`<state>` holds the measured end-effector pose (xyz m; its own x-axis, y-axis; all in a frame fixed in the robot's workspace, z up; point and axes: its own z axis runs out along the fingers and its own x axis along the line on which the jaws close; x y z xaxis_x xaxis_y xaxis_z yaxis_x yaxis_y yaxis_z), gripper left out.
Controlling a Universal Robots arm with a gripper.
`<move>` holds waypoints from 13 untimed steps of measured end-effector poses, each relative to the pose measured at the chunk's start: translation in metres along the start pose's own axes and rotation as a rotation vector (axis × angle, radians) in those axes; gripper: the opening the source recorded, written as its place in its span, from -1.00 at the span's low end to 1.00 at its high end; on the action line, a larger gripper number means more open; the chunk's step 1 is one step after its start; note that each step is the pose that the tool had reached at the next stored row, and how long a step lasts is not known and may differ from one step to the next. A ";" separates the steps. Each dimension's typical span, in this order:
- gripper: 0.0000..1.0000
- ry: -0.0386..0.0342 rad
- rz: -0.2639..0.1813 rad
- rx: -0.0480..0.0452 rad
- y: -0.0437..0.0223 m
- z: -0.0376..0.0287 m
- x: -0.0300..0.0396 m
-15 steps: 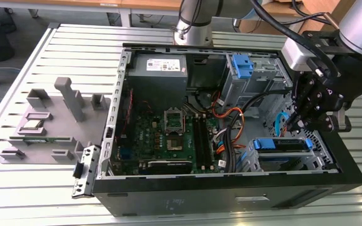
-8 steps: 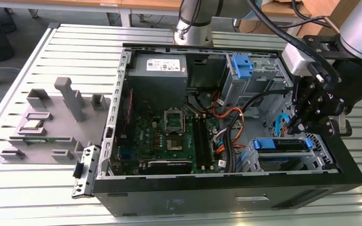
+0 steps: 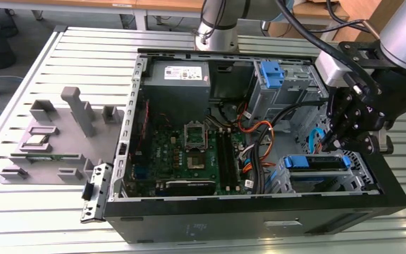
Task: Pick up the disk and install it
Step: 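Insert the first disk wire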
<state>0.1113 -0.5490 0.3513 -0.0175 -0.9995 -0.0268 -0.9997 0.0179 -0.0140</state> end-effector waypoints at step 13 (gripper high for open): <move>-0.68 -0.0004 0.000 0.0009 0.0012 0.0012 0.0001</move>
<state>0.1102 -0.5490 0.3500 -0.0176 -0.9995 -0.0272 -0.9997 0.0180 -0.0150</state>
